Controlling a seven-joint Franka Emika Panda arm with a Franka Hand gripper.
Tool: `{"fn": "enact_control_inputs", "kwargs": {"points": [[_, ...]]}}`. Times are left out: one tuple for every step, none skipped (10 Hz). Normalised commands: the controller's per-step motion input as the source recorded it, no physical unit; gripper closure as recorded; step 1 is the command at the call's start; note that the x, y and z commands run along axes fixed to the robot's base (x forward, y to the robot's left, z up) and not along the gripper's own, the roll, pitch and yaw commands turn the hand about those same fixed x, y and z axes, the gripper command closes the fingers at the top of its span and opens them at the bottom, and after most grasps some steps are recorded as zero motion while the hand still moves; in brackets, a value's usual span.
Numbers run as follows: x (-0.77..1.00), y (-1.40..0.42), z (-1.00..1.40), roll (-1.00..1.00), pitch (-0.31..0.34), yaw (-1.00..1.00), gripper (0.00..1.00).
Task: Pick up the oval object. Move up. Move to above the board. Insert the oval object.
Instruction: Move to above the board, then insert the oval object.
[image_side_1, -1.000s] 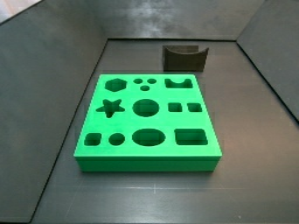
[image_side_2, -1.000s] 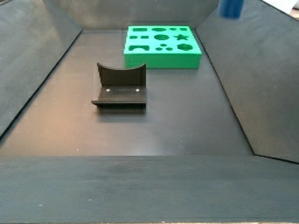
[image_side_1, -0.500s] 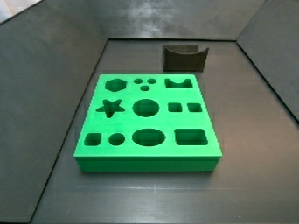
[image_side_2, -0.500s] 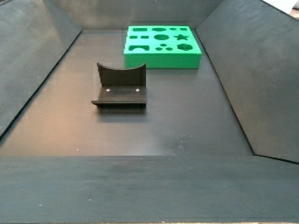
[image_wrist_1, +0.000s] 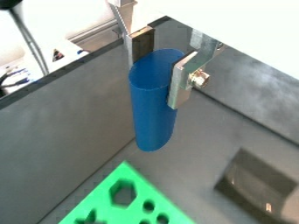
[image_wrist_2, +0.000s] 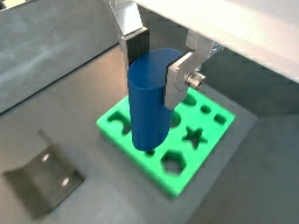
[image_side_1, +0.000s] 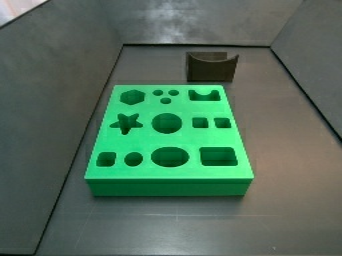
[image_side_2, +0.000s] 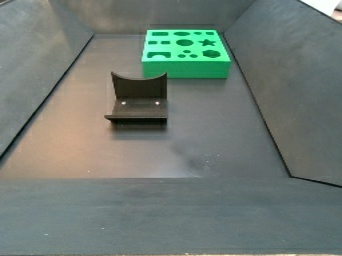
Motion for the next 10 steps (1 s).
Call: {"fn": "enact_control_inputs", "kwargs": {"points": [[0.42, -1.0, 0.01, 0.0, 0.048, 0.0, 1.0], [0.45, -1.0, 0.01, 0.01, 0.065, 0.01, 1.0], [0.47, -1.0, 0.01, 0.01, 0.07, 0.01, 1.0], [0.41, -0.79, 0.01, 0.04, 0.082, 0.01, 1.0], [0.27, -0.47, 0.02, 0.07, 0.088, 0.01, 1.0], [0.19, -0.29, 0.02, 0.08, 0.091, 0.01, 1.0], [0.13, -0.18, 0.02, 0.07, 0.084, 0.01, 1.0], [0.0, -0.05, 0.0, 0.0, 0.0, 0.0, 1.0], [-0.21, -0.08, -0.01, 0.02, -0.017, 0.0, 1.0], [-0.17, -0.21, -0.1, 0.06, 0.0, -0.17, 1.0]]}}
